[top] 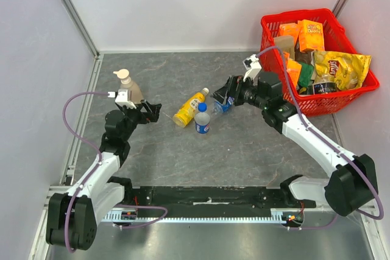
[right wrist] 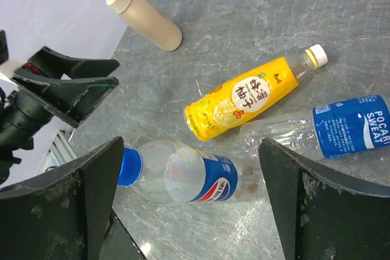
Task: Unscrew the bottle caps
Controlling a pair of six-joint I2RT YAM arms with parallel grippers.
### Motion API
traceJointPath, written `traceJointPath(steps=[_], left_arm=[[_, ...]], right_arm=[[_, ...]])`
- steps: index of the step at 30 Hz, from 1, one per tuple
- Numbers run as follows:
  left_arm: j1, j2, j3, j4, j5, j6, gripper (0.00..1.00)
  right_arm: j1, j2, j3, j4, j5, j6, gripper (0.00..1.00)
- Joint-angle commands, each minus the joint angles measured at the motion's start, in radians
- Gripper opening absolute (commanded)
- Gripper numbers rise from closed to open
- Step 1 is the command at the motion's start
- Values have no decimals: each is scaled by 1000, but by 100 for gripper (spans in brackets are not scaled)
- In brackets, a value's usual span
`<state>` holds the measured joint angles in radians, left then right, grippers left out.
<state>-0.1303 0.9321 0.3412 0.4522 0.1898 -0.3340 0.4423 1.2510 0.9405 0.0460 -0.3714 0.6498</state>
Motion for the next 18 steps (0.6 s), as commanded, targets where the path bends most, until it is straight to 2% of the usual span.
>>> traceJointPath(steps=[1,9,18], left_arm=[[3,-52,44,-27,20,-65,100],[3,-101,133,-155,60,-88,100],[1,-108,188,-187,184,-112,100]], right_arm=[[39,-4,70,-41,83,-64,98],[170,37,208,-196,259,-212,98],[380,50,273,-212,532,-292,98]])
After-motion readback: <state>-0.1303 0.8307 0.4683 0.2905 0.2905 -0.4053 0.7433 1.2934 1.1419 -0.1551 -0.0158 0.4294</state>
